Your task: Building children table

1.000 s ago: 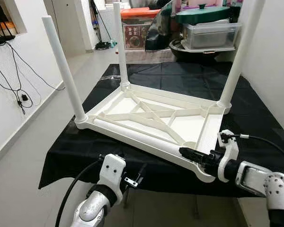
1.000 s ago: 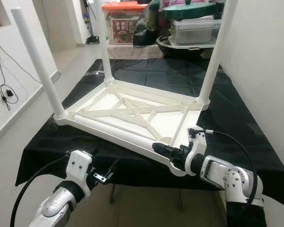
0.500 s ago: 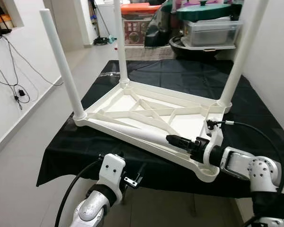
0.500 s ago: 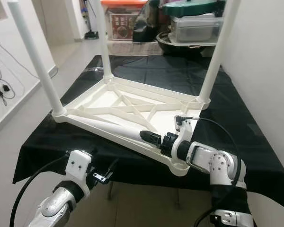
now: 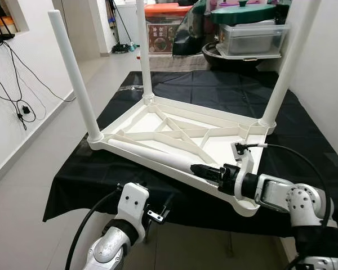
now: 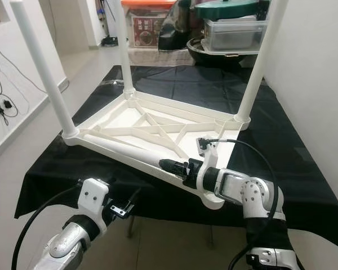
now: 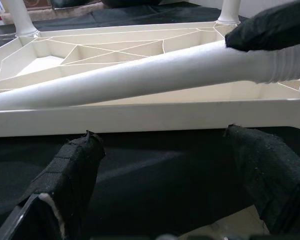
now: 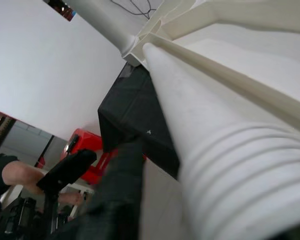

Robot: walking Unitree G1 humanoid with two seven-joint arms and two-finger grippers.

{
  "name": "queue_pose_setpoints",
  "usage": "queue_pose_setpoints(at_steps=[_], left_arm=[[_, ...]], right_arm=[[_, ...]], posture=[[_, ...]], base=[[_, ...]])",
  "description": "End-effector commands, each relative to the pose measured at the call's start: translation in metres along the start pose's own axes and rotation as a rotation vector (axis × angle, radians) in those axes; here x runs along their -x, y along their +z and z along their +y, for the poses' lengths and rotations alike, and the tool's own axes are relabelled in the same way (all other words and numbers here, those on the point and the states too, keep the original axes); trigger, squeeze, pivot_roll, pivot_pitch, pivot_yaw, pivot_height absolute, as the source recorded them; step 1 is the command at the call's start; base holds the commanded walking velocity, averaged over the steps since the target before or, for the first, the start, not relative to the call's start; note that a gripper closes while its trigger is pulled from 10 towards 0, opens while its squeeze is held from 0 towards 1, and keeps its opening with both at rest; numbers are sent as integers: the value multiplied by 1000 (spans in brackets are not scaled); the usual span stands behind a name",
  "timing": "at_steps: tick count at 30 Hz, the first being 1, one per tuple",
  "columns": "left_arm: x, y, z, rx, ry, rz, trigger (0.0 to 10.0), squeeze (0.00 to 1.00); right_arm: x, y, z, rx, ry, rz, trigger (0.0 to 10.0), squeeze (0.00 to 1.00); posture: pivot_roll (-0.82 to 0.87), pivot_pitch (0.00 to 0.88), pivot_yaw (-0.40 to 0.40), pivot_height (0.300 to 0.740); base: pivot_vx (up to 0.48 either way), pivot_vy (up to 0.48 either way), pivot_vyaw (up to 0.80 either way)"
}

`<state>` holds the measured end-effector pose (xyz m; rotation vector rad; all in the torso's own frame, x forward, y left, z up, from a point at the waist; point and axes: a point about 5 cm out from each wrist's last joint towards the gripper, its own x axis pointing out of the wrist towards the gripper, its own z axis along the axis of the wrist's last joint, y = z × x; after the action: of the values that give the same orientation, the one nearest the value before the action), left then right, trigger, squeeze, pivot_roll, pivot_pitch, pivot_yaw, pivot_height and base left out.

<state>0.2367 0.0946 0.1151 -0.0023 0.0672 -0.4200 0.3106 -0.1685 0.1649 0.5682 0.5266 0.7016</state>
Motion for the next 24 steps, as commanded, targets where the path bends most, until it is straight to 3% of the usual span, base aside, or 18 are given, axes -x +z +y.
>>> queue_pose_setpoints(at_steps=[1,11,21,24], left_arm=[[0,-3,2,5,9,19,10000,0],[-1,-3,0,6,9,19,10000,0],[-2,-5,3,6,2,24,10000,0],[-2,-6,3,3,3,25,10000,0]], right_arm=[[-1,4,-1,7,-12,-16,0,0],[5,5,-6,-1,-23,-43,0,0],[13,12,-1,20,30,-99,0,0],[24,23,-6,49,14,-145,0,0]], posture=[[31,24,3,740],[-5,25,0,740],[-6,11,19,740],[-9,1,21,740]], base=[[0,0,0],[0,0,0],[0,0,0],[0,0,0]])
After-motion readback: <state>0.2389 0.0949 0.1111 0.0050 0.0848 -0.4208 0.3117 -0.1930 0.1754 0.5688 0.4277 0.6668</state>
